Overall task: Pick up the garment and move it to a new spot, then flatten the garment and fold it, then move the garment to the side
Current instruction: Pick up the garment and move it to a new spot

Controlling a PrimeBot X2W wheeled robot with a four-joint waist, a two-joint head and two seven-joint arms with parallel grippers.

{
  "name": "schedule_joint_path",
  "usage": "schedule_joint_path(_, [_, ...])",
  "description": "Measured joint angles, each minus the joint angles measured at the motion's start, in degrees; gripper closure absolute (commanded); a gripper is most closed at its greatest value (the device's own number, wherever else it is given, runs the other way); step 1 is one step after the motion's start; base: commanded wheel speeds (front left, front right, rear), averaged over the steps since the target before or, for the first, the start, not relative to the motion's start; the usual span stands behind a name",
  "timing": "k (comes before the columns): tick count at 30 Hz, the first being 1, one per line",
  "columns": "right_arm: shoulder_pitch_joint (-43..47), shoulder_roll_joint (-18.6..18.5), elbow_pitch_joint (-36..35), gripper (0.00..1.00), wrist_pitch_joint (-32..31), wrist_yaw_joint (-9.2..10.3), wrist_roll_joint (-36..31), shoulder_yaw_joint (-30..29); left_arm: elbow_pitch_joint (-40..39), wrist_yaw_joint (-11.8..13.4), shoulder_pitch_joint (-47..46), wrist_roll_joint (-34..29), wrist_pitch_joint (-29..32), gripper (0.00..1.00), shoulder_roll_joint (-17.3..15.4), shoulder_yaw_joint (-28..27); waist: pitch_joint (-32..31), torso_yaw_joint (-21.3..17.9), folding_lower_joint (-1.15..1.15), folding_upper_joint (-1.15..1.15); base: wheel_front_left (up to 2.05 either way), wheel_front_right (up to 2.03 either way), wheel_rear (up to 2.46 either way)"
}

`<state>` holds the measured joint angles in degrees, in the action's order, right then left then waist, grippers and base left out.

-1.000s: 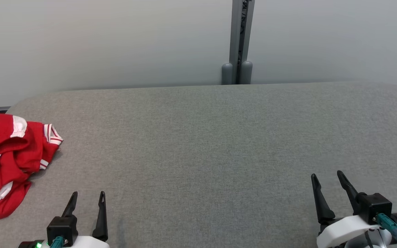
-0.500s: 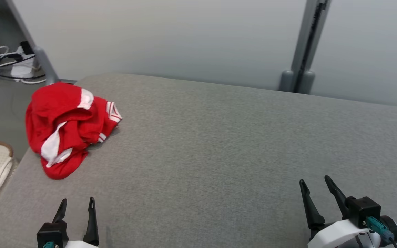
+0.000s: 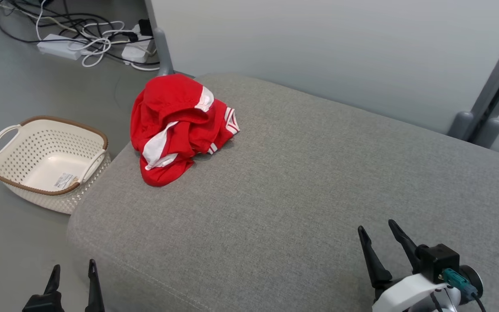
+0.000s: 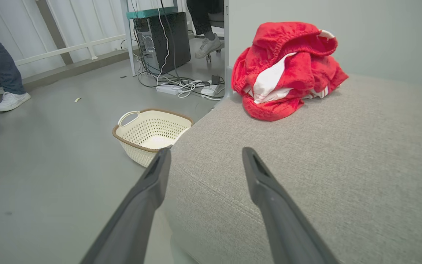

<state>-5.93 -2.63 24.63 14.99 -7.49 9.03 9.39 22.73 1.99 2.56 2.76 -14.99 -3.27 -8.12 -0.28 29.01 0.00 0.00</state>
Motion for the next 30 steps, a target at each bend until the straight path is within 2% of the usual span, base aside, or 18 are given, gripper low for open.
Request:
schedule_joint_path(5, [-1.9,0.0,1.2,0.0,0.0,0.0,0.4,1.8,-0.7,0.8,0.8,1.2,0.0,0.0,0.3,-1.8,1.4,1.3,0.0,0.0,0.0,0.0,0.0])
schedule_joint_path(10, [-2.2,0.0,1.8,0.0,0.0,0.0,0.5,2.2,0.1,0.6,0.7,2.1,0.0,0.0,0.4,-2.2,1.9,1.2,0.0,0.0,0.0,0.0,0.0])
schedule_joint_path(19, [-0.8,-0.1,1.2,0.0,0.0,0.0,-1.4,-1.1,5.3,-2.9,-5.3,2.6,0.0,0.0,0.3,-1.8,3.0,0.0,0.0,0.0,0.0,0.0,0.0])
schedule_joint_path(25, [-2.0,-0.5,0.0,0.0,0.0,0.0,-3.1,-0.6,8.6,-4.0,-13.9,1.8,0.0,0.0,-2.2,-2.6,5.9,-3.9,0.0,0.0,0.0,0.0,0.0])
schedule_joint_path(30, [-3.6,-1.7,-1.3,0.0,0.0,0.0,-3.5,0.4,11.8,-5.0,-21.8,0.6,-0.1,0.0,-5.7,-2.4,8.8,-6.8,0.0,0.0,0.0,0.0,0.0])
